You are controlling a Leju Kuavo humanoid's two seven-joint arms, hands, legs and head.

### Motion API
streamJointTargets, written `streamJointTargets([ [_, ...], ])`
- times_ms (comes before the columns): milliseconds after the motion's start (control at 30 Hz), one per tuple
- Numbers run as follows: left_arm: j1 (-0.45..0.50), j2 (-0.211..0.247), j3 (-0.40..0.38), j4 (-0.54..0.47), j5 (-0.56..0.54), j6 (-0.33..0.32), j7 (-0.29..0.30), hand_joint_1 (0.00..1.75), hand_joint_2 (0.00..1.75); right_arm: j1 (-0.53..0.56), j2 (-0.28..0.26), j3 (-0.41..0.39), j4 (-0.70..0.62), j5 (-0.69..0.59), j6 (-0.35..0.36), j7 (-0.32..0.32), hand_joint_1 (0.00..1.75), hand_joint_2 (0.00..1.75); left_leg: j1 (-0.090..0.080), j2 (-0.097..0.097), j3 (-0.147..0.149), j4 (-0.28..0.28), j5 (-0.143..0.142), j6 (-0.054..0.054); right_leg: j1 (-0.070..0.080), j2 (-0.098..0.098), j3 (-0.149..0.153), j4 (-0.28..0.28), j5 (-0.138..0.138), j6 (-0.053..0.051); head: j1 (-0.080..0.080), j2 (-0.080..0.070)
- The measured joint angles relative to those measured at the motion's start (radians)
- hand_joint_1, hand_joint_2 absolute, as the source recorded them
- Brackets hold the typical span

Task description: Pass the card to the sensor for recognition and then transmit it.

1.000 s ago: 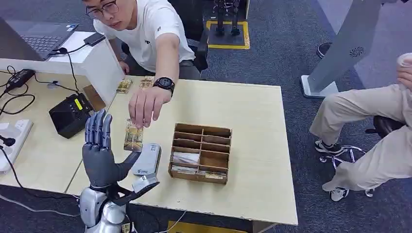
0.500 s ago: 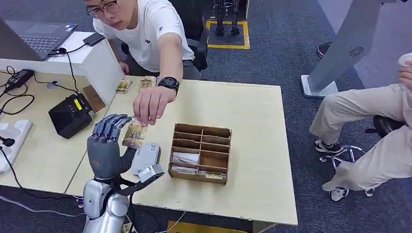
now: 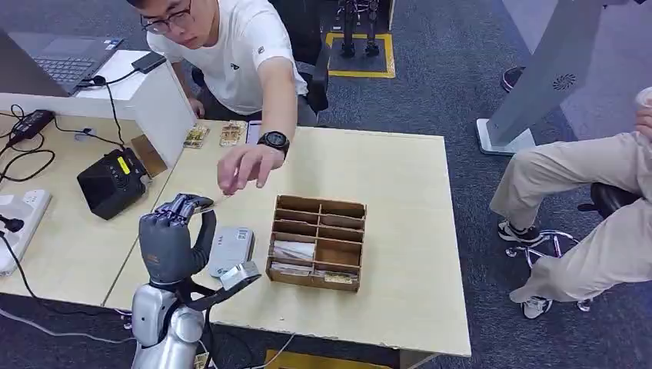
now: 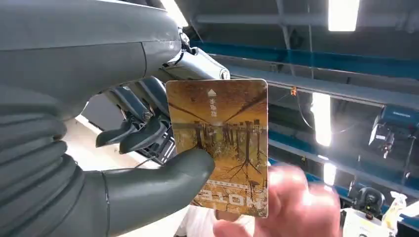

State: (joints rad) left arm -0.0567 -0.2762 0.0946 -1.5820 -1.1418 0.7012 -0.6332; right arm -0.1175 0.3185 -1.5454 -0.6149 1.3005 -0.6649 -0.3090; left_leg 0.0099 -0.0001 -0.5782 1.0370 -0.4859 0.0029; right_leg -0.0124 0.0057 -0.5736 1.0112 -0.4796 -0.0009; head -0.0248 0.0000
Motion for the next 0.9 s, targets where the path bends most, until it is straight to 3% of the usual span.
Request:
streamJointTargets([
  [367, 0.0, 0.0, -0.001, 0.0, -0.012, 0.0, 0.003, 1.75, 1.75, 0.0, 0.0, 0.0, -0.006, -0.076, 0.0, 0.026, 0.0, 1.75, 0.0, 0.0, 0.0, 0.0, 0.0, 0.0, 0.0, 0.0, 0.0, 0.0, 0.0, 0.0, 0.0, 0.0],
  [567, 0.0, 0.0, -0.001, 0.0, -0.068, 0.0, 0.02, 1.75, 1.75, 0.0, 0.002, 0.0, -0.016, -0.158, 0.0, 0.072, 0.0, 1.75, 0.0, 0.0, 0.0, 0.0, 0.0, 0.0, 0.0, 0.0, 0.0, 0.0, 0.0, 0.0, 0.0, 0.0],
  [900, 0.005, 0.001, 0.035, 0.026, -0.065, 0.0, 0.026, 1.75, 1.75, 0.002, 0.004, 0.0, -0.034, -0.18, 0.0, 0.09, 0.0, 1.75, 0.0, 0.0, -0.001, 0.0, 0.0, 0.0, 0.0, 0.0, 0.0, 0.0, 0.0, 0.0, 0.0, 0.0],
])
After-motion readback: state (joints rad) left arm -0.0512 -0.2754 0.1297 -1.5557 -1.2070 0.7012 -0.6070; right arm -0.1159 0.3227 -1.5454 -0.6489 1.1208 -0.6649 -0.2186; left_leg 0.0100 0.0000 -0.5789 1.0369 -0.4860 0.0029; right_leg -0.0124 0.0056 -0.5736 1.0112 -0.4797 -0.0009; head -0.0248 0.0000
